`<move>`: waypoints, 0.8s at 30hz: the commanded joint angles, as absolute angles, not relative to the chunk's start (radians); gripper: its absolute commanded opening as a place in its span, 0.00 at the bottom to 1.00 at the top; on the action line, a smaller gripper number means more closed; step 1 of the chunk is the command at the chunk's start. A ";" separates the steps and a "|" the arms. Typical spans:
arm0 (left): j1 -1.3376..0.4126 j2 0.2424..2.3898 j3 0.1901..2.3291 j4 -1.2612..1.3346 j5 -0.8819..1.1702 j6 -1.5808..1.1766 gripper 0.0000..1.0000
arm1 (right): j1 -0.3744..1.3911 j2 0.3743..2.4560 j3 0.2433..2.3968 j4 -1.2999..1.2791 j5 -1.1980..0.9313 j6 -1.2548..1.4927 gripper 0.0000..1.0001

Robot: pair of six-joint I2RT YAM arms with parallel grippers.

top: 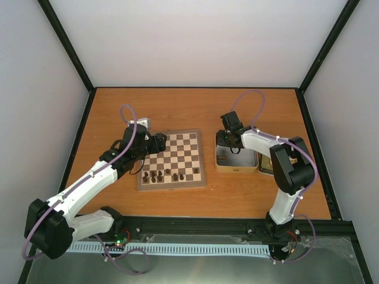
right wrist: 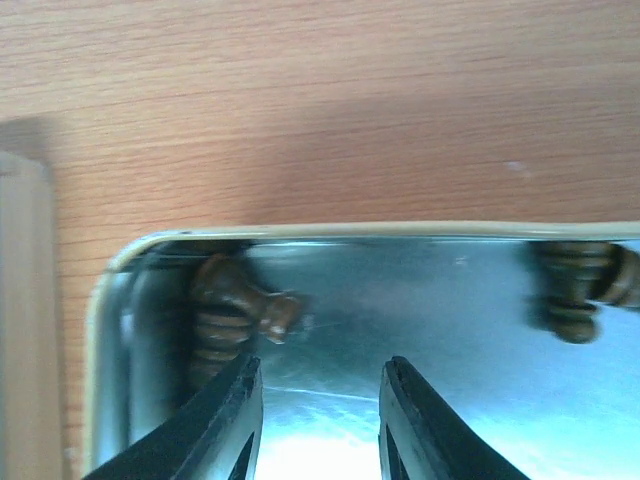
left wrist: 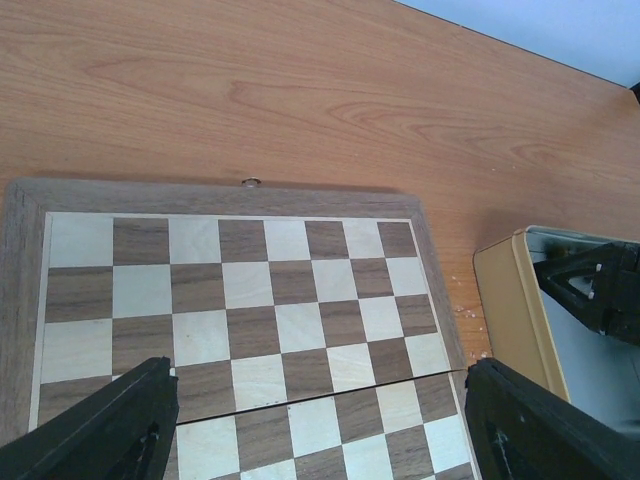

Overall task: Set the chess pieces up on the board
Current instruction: Pick up the chess piece from the storage box.

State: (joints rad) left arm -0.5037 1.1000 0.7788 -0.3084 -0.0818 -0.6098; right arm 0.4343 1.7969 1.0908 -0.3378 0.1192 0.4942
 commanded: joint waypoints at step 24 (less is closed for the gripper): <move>-0.499 1.108 0.835 -0.313 -0.078 -0.597 0.80 | 0.377 1.924 1.230 -0.530 0.050 0.509 0.22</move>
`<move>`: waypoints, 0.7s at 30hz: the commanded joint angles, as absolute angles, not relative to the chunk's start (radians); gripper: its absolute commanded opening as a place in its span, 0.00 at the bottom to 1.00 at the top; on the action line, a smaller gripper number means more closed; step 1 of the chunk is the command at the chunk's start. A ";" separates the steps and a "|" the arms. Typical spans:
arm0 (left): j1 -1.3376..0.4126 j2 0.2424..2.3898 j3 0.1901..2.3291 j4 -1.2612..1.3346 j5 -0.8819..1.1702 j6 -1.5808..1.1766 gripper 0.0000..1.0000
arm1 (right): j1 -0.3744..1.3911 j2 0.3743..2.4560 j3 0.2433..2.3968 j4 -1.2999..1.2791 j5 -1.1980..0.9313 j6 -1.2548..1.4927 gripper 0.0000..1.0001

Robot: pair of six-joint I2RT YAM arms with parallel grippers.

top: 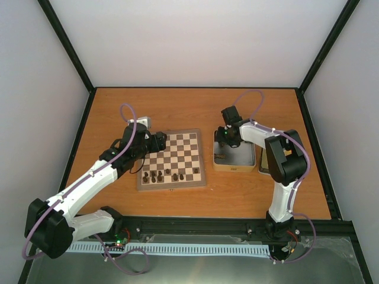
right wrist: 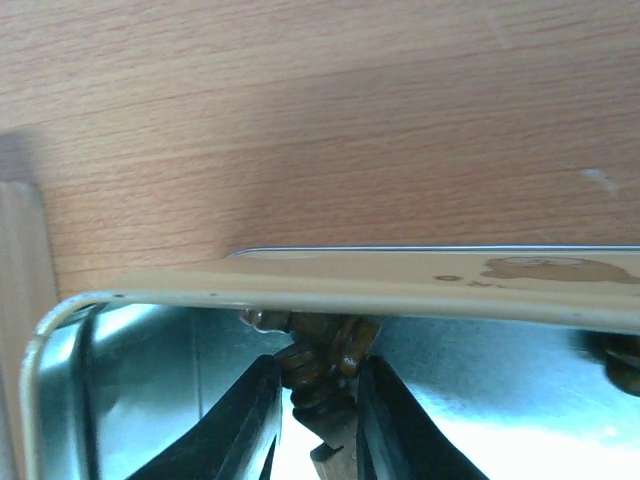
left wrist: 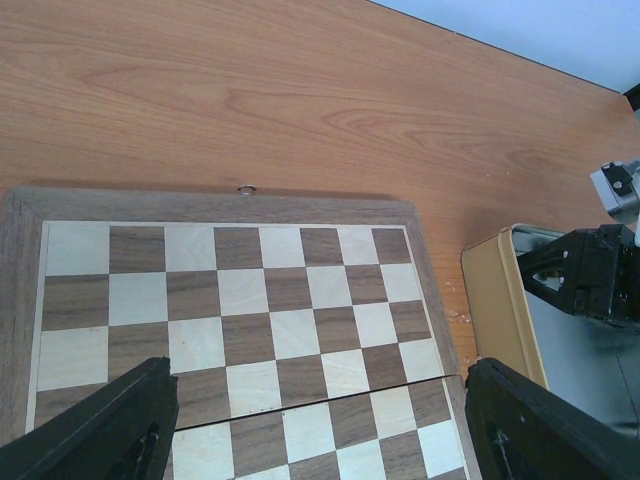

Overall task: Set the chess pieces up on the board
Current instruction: Pick up the chess piece from the storage box.

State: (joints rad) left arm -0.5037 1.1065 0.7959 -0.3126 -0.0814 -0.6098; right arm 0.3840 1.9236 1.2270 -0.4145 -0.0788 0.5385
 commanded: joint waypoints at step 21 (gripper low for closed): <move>-0.499 1.082 0.804 -0.260 0.020 -0.563 0.80 | 0.376 1.792 1.136 -0.491 -0.201 0.464 0.05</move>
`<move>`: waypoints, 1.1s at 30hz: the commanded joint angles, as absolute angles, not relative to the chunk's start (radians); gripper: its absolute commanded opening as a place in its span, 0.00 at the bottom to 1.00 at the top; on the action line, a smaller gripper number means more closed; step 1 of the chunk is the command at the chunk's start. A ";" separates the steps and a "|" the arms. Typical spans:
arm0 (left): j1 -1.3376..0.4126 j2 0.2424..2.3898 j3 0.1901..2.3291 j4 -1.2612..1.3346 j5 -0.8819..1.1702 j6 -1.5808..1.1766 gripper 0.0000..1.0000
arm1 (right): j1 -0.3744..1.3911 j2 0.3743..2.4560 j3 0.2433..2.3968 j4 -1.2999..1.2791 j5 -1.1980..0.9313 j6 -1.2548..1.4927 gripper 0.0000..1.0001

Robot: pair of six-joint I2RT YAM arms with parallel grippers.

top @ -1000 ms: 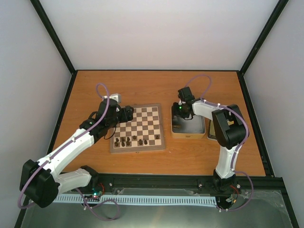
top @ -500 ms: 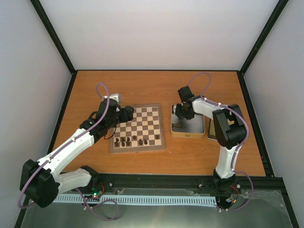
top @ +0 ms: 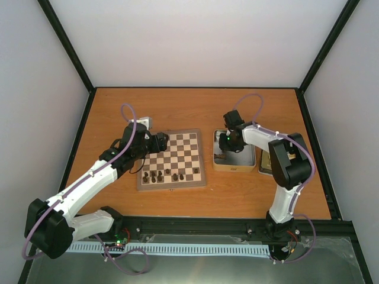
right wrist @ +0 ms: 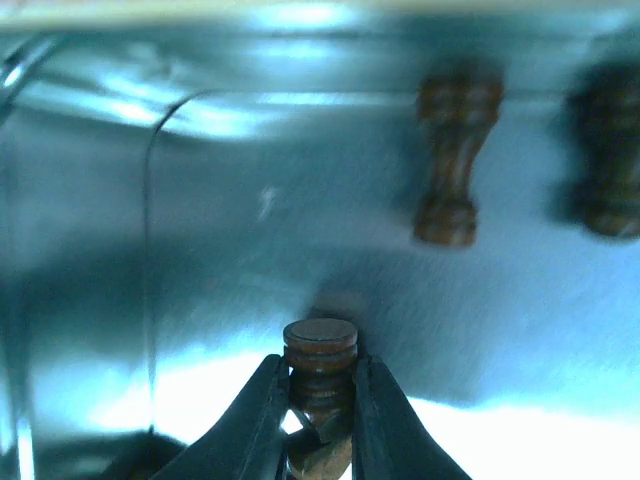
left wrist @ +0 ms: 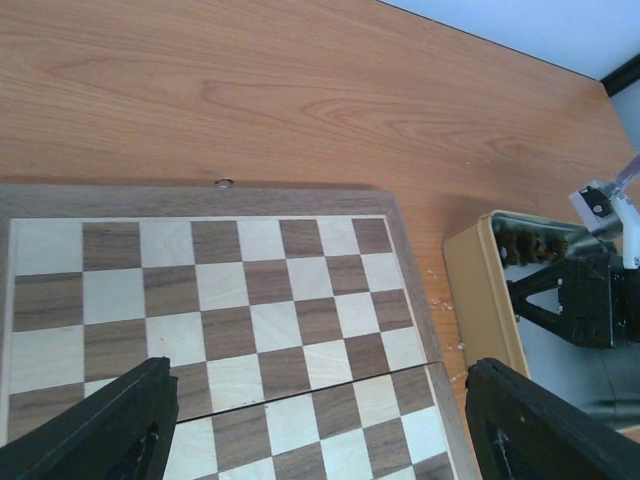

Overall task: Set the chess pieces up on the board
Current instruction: Pick up the chess piece from the storage box, then place the chess piece on the chessboard.

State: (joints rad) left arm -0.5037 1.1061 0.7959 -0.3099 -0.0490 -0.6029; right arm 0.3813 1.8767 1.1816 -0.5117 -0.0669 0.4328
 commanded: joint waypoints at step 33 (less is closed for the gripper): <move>-0.455 1.132 0.767 -0.002 0.603 -0.827 0.84 | 0.598 1.497 1.099 -0.185 -0.732 0.165 0.10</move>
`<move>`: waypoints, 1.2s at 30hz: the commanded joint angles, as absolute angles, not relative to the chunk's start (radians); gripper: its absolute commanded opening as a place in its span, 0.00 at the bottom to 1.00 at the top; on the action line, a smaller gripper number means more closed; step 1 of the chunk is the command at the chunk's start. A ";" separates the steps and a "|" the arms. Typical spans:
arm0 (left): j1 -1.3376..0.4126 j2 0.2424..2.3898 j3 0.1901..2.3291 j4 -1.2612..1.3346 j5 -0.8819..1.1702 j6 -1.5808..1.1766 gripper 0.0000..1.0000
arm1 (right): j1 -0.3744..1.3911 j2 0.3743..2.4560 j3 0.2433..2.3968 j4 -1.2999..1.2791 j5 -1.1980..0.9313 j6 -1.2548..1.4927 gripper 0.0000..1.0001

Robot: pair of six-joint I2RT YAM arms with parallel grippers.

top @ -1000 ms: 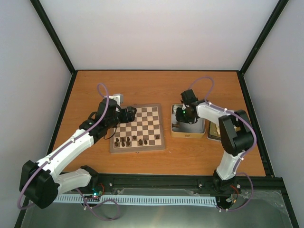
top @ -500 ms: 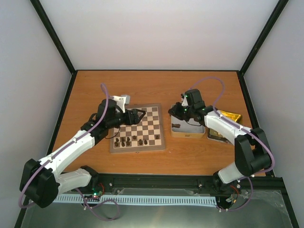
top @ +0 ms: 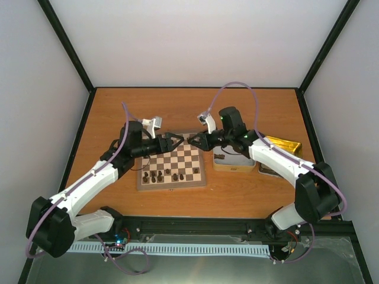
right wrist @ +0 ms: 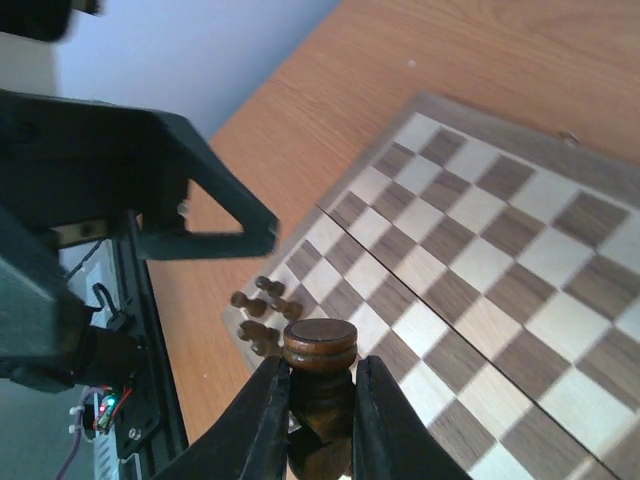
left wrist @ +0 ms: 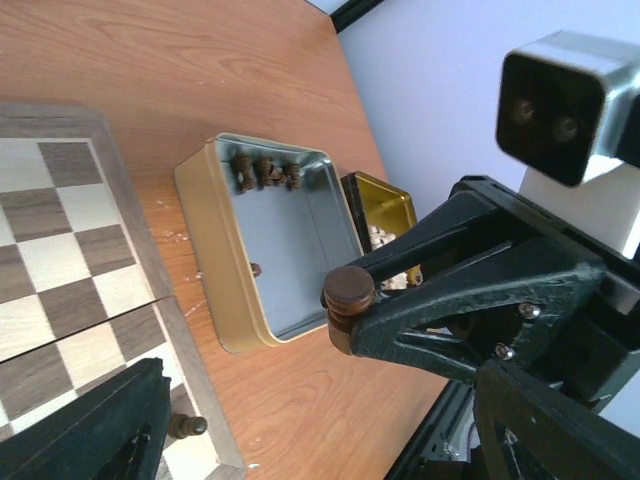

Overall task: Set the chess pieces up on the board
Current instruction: Place the chess piece on the chessboard.

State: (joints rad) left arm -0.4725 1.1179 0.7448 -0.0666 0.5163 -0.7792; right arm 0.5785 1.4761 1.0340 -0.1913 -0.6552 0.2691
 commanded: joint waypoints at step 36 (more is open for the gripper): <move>-0.454 1.060 0.669 -0.164 0.088 -0.594 0.82 | 0.606 2.080 1.558 -1.024 -0.781 0.763 0.20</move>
